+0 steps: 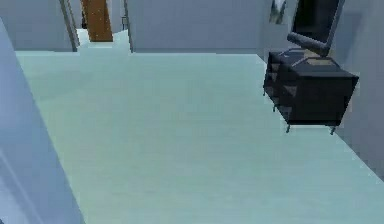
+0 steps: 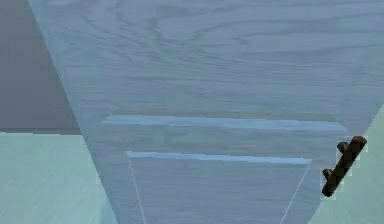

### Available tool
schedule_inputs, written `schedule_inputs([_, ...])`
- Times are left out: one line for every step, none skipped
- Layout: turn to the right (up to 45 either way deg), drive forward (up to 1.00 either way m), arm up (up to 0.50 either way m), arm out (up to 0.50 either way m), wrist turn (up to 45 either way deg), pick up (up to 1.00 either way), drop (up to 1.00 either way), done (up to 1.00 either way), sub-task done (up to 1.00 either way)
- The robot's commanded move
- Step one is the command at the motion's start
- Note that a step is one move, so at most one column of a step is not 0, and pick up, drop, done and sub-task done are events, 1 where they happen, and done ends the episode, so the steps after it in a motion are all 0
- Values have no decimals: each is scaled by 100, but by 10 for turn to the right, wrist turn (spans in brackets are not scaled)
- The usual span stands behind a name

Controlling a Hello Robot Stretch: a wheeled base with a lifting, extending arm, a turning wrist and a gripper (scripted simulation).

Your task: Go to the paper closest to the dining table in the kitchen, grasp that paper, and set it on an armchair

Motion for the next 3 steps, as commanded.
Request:
schedule_inputs([30,0,0,0,0,0,0,0,0])
schedule_inputs([0,65,0,0,0,0,0,0,0])
schedule_inputs([-450,0,0,0,0,0,0,0,0])
